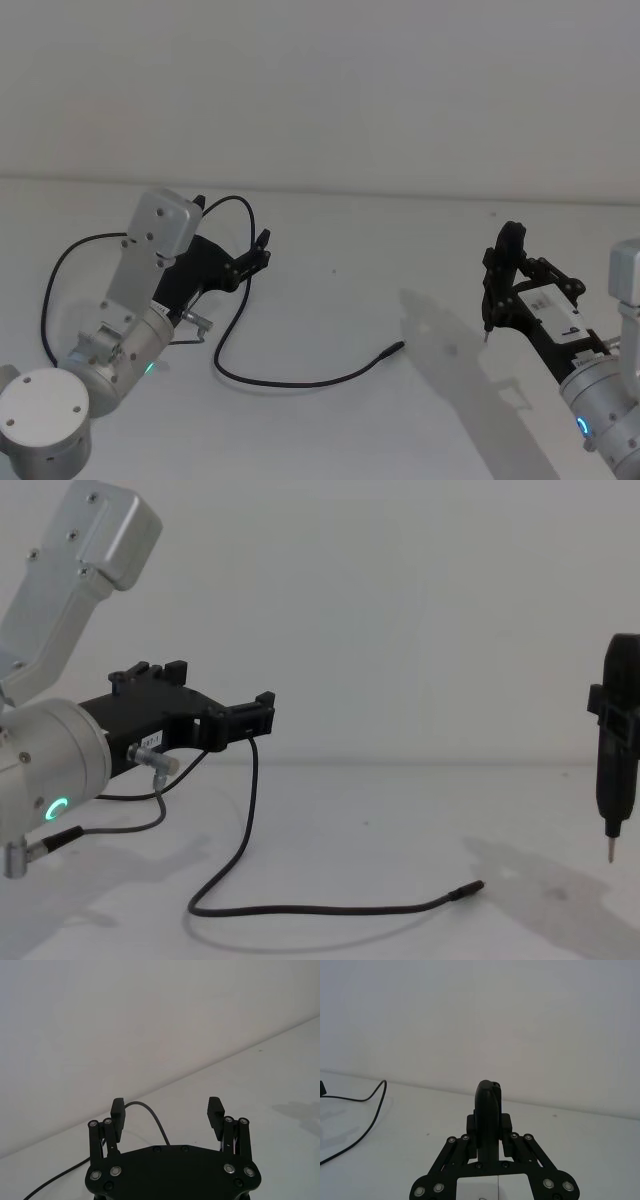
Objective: Pick up the data cable with the one hand.
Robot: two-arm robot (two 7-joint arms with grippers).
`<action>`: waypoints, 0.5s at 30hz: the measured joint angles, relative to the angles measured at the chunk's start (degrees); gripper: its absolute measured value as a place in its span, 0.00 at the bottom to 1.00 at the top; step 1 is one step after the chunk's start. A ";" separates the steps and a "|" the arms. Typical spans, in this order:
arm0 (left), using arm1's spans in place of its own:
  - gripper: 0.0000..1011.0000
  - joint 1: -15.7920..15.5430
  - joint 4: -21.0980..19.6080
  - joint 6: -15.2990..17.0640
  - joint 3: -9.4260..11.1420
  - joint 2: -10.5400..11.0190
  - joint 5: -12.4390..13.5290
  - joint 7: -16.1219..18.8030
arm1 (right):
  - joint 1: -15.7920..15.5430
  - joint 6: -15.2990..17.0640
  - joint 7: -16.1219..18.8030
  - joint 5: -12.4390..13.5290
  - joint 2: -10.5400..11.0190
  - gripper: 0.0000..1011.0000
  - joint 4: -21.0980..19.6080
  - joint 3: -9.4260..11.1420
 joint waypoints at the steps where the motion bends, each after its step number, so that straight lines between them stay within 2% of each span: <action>1: 0.99 0.00 -0.01 0.00 0.00 0.00 0.00 0.00 | 0.00 0.00 0.00 0.00 0.00 0.27 0.00 0.00; 15: 0.99 0.00 -0.02 -0.01 0.00 0.00 0.01 0.00 | 0.00 0.00 0.00 0.00 0.00 0.27 0.00 0.00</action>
